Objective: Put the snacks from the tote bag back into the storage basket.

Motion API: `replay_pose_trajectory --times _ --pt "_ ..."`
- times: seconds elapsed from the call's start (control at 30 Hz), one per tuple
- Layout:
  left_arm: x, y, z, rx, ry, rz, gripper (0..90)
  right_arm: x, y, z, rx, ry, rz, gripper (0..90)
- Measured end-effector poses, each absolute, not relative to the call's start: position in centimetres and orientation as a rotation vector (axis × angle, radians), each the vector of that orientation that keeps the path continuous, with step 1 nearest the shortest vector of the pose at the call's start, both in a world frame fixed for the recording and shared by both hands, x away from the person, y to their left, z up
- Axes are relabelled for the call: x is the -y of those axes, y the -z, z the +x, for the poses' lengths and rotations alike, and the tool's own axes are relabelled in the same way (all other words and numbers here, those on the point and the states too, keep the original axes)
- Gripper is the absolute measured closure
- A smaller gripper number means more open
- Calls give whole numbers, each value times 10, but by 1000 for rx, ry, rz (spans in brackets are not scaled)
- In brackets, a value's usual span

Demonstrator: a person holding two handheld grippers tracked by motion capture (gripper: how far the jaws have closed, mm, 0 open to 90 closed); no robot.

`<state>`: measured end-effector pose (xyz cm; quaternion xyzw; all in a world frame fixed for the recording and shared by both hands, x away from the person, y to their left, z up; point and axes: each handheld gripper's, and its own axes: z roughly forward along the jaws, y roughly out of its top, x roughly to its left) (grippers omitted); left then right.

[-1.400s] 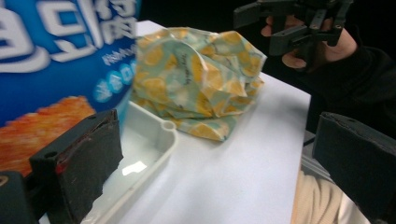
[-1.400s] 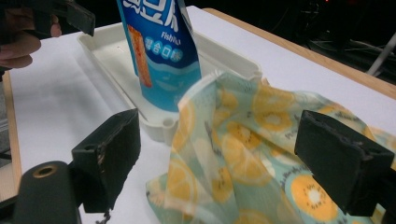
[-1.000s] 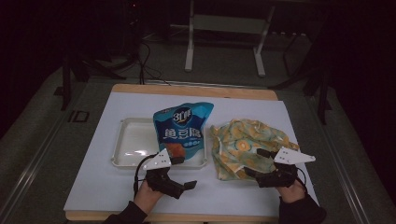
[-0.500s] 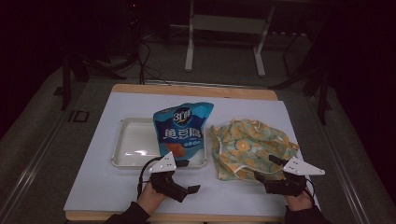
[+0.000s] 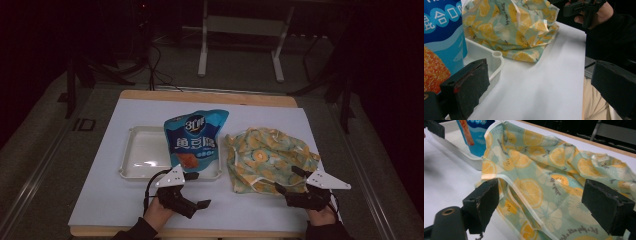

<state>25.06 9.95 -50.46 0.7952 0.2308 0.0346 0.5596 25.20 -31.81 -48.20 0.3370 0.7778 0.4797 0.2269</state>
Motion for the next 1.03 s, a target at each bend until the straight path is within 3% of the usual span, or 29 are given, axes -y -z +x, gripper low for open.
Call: replay_pose_trajectory --times 1.03 --pt "-103 507 248 -550 -101 1874 21 320 485 255 -2149 -1332 924 143"
